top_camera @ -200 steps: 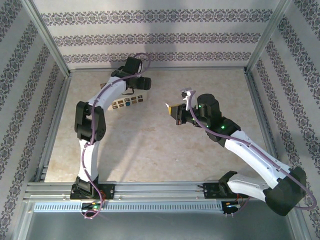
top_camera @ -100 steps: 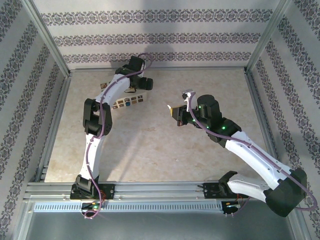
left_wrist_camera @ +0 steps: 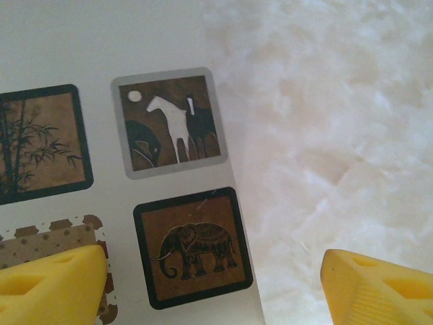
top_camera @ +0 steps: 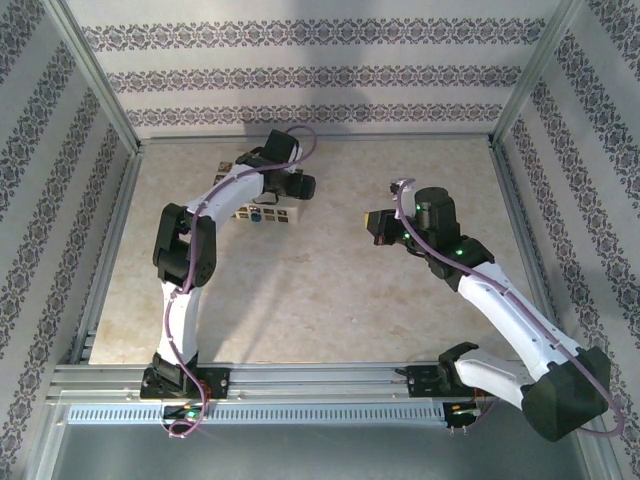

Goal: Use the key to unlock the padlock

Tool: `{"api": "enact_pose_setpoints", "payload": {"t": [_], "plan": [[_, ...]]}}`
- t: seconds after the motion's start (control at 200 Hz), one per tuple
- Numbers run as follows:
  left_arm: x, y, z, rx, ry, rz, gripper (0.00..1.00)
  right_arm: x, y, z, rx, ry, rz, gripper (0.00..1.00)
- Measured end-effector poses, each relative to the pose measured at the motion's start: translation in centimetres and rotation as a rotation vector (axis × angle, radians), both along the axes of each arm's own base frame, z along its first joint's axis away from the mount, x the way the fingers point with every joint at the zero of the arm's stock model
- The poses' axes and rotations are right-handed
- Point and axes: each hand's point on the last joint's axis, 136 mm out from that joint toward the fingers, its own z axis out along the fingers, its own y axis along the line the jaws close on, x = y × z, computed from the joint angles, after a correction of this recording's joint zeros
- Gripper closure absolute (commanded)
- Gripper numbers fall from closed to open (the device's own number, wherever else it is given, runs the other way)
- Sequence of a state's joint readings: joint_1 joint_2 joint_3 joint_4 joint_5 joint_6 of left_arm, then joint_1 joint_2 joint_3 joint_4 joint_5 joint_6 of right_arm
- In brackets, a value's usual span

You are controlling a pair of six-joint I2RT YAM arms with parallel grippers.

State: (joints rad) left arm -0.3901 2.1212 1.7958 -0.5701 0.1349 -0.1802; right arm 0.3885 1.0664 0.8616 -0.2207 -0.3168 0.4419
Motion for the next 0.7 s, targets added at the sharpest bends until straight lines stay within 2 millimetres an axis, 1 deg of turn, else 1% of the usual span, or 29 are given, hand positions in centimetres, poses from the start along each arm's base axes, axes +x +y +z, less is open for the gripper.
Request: {"api": "enact_pose_setpoints", "payload": {"t": [0.13,0.31,0.58,0.7], "plan": [[-1.8,-1.8,0.0,-0.003,0.009,-0.035,0.18,0.3,-1.4,-0.1,0.009,0.016,-0.039,1.00],[-4.2,-4.7,0.0,-0.023,0.013,-0.078,0.18,0.3,-2.7,0.0,0.022,0.033,-0.074,1.00],[-6.7,-9.2,0.2,-0.063,0.024,-0.153,0.18,0.5,-4.2,-0.4,0.029,0.060,-0.115,1.00],[-7.1,-11.3,0.3,-0.077,0.023,-0.188,0.18,0.2,-4.5,-0.7,0.027,0.071,-0.120,1.00]]}}
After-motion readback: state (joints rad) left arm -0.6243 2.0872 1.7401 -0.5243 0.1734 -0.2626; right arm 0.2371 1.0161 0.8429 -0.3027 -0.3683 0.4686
